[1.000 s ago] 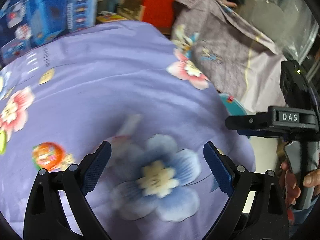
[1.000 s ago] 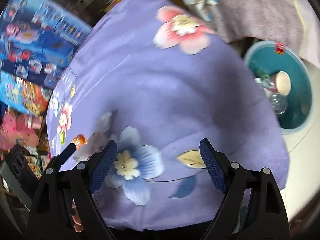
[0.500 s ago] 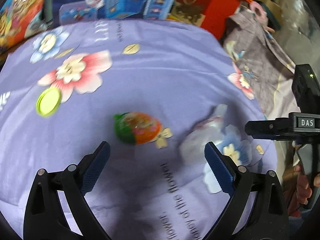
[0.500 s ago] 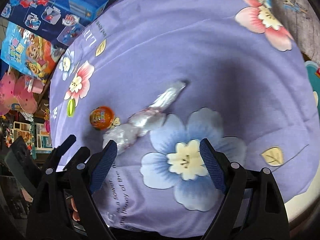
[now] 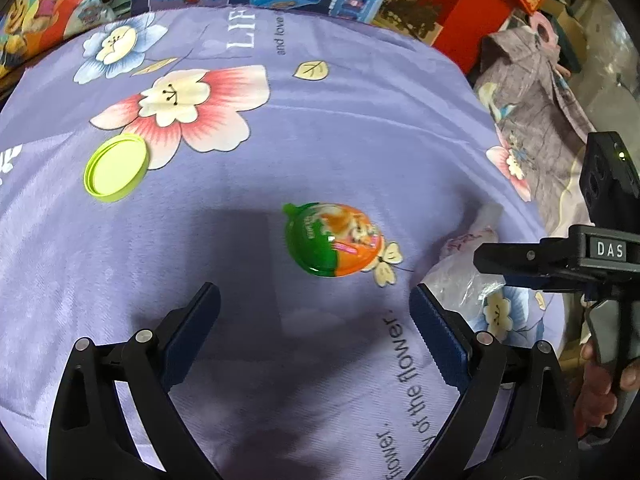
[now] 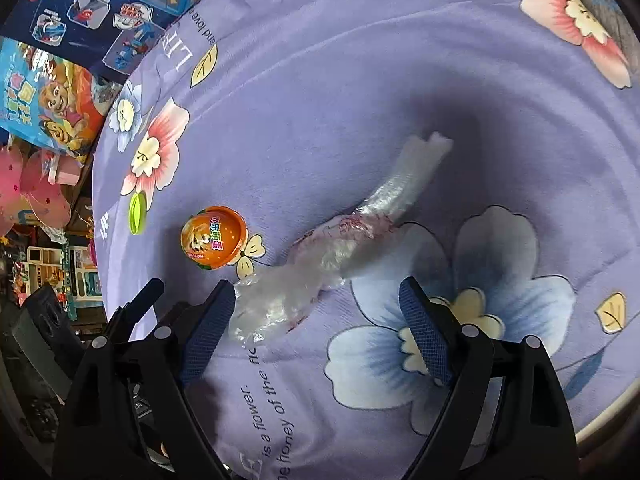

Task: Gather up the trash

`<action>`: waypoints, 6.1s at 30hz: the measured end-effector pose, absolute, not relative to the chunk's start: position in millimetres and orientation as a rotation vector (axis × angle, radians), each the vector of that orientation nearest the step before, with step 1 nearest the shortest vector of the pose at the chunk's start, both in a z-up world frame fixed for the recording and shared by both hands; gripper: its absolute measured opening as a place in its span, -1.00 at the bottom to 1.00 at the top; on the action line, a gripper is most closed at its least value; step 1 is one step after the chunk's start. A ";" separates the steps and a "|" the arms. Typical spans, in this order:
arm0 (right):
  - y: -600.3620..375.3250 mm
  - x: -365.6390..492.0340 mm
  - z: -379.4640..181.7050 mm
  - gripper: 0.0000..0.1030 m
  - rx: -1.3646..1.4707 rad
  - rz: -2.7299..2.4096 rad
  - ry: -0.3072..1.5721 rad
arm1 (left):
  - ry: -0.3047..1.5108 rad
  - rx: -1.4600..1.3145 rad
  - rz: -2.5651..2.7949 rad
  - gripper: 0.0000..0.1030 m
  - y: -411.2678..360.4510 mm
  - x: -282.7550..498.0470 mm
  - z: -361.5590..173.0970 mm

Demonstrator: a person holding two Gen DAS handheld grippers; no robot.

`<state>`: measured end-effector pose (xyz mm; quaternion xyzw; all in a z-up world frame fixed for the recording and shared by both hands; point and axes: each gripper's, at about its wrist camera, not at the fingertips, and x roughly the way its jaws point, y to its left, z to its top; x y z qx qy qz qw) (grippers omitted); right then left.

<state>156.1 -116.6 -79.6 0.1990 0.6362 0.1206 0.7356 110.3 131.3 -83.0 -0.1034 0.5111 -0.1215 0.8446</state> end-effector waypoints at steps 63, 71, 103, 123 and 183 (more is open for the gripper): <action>-205.6 141.8 -83.0 -0.18 0.437 0.156 1.283 | 1.038 0.291 -0.491 0.11 36.4 124.8 -88.5; -238.4 134.2 -65.9 -0.18 0.461 0.148 1.238 | 1.014 0.238 -0.469 0.11 10.7 124.0 -61.5; -499.6 37.6 -18.5 -0.17 0.695 -0.036 0.918 | 0.958 0.329 -0.679 0.12 -241.8 95.5 0.1; -596.1 16.0 -71.3 -0.13 0.810 -0.163 0.953 | 1.006 0.412 -0.809 0.12 -380.8 107.2 -32.2; -555.9 40.1 -57.2 0.71 0.641 -0.217 1.038 | 1.085 0.300 -0.731 0.83 -353.9 117.8 -38.9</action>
